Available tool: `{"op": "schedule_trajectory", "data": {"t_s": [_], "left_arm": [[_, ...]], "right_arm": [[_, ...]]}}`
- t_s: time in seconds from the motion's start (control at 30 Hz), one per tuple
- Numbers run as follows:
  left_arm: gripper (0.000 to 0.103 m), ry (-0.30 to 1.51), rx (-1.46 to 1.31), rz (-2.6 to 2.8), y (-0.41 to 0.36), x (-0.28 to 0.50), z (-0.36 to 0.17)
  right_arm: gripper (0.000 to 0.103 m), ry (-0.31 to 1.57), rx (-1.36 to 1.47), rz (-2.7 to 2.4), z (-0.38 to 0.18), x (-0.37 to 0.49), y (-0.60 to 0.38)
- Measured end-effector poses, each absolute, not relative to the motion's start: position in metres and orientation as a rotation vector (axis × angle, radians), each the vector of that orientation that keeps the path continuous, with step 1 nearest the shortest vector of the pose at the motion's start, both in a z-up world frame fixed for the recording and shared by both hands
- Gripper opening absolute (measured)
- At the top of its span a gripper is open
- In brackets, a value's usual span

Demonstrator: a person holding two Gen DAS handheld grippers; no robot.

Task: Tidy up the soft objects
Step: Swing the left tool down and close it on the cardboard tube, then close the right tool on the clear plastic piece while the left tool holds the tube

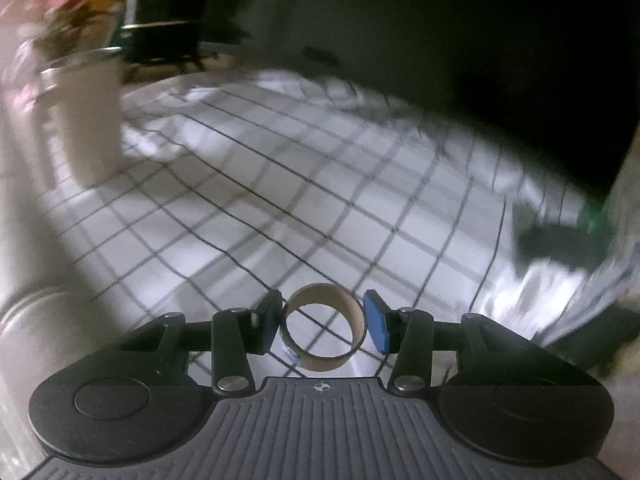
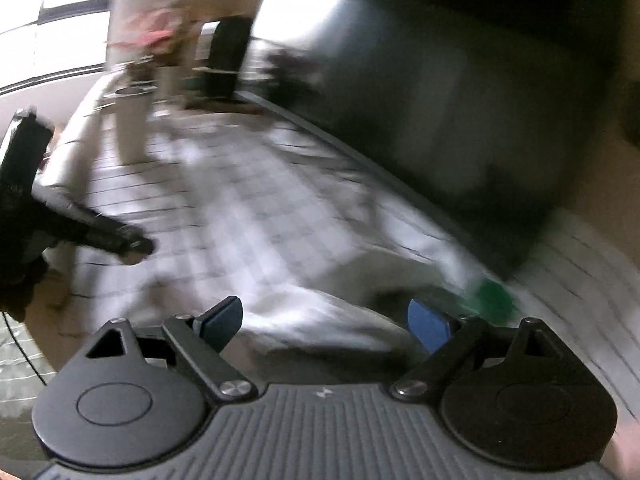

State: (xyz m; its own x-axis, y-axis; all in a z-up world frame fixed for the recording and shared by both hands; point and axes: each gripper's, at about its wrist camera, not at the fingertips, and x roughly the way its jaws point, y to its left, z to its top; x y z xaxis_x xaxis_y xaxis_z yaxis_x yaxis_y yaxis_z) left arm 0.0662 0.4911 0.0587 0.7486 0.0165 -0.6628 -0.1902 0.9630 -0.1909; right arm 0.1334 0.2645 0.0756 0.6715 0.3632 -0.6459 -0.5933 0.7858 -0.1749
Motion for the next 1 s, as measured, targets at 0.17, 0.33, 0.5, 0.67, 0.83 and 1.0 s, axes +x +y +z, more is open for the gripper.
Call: {"op": "schedule_trajectory", "data": {"t_s": [0.17, 0.33, 0.5, 0.67, 0.83, 1.0], "left_arm": [[0.05, 0.678, -0.374, 0.13, 0.52, 0.042, 0.078], [0.05, 0.651, -0.429, 0.134, 0.534, 0.018, 0.085], [0.05, 0.657, -0.471, 0.137, 0.536, 0.007, 0.079], [0.05, 0.652, -0.498, 0.131, 0.532, 0.0, 0.079], [0.05, 0.657, -0.509, 0.13, 0.528, -0.002, 0.081], [0.05, 0.644, -0.494, 0.117, 0.519, 0.003, 0.092]], "right_arm": [[0.087, 0.726, -0.354, 0.652, 0.039, 0.165, 0.332], [0.086, 0.832, -0.367, 0.672, 0.006, 0.179, 0.357], [0.086, 0.87, -0.39, 0.664, -0.012, 0.184, 0.363], [0.089, 0.886, -0.32, 0.67, -0.016, 0.189, 0.355], [0.077, 0.9, -0.323, 0.701, -0.011, 0.179, 0.356], [0.076, 0.749, -0.36, 0.715, 0.025, 0.157, 0.352]]}}
